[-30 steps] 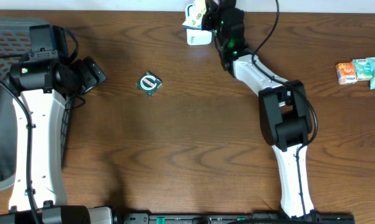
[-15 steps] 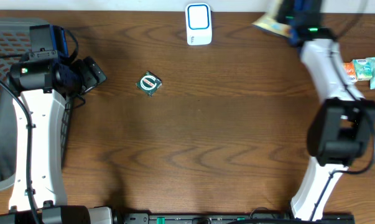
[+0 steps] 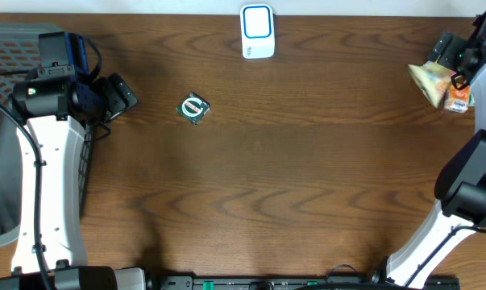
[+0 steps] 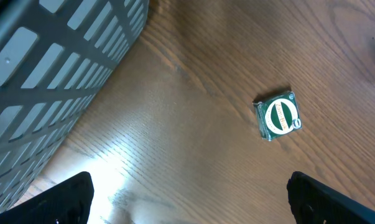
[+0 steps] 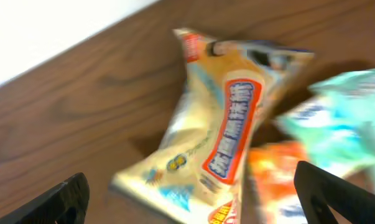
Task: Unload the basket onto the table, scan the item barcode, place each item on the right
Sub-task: 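Carry the snack bag to the far right pile and release, then move the right gripper left to the green Zam-Buk tin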
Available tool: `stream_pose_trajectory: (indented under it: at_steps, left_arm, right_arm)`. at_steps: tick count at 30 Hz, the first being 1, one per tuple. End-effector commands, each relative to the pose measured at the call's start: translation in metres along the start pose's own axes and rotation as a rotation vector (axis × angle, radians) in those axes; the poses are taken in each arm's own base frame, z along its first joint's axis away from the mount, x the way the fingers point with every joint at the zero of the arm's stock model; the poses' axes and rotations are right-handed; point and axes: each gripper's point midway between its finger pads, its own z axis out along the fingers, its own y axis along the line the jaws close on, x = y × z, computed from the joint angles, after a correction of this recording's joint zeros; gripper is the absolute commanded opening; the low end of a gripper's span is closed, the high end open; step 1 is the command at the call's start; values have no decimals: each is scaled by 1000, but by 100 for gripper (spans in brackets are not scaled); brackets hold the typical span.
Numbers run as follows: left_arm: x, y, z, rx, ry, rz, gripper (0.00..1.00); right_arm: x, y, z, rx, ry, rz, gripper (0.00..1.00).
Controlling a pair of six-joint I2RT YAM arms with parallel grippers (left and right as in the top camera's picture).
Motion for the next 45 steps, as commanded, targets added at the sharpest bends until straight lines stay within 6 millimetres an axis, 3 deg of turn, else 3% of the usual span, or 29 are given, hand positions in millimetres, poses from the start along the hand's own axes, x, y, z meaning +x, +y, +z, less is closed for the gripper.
stream_pose_trajectory:
  at_steps: [1, 5, 9, 16, 22, 30, 37, 45]
  left_arm:
    - [-2, 1, -2, -4, -8, -11, 97]
    - [-2, 1, -2, -4, -8, -11, 98]
    - [-2, 1, -2, -4, -8, -11, 98]
    - [-2, 1, -2, -4, -8, -11, 98]
    - [-2, 1, -2, -4, -8, -11, 98]
    - [-2, 1, -2, -4, -8, -11, 98]
    - [-2, 1, -2, -4, -8, -11, 98]
    - [-2, 1, -2, -4, -8, -11, 98]
  right_arm:
    - [7, 68, -11, -328, 39, -32, 99]
    - [21, 119, -22, -503, 85, -66, 99]
    - [50, 170, -35, -622, 178, -105, 99]
    - [127, 271, -64, -740, 360, -243, 99]
    - [187, 357, -94, -820, 391, -421, 99]
    - [268, 438, -112, -688, 301, -624, 99]
    - [315, 467, -117, -593, 221, -724, 99]
    - [362, 481, -105, -544, 353, -423, 99]
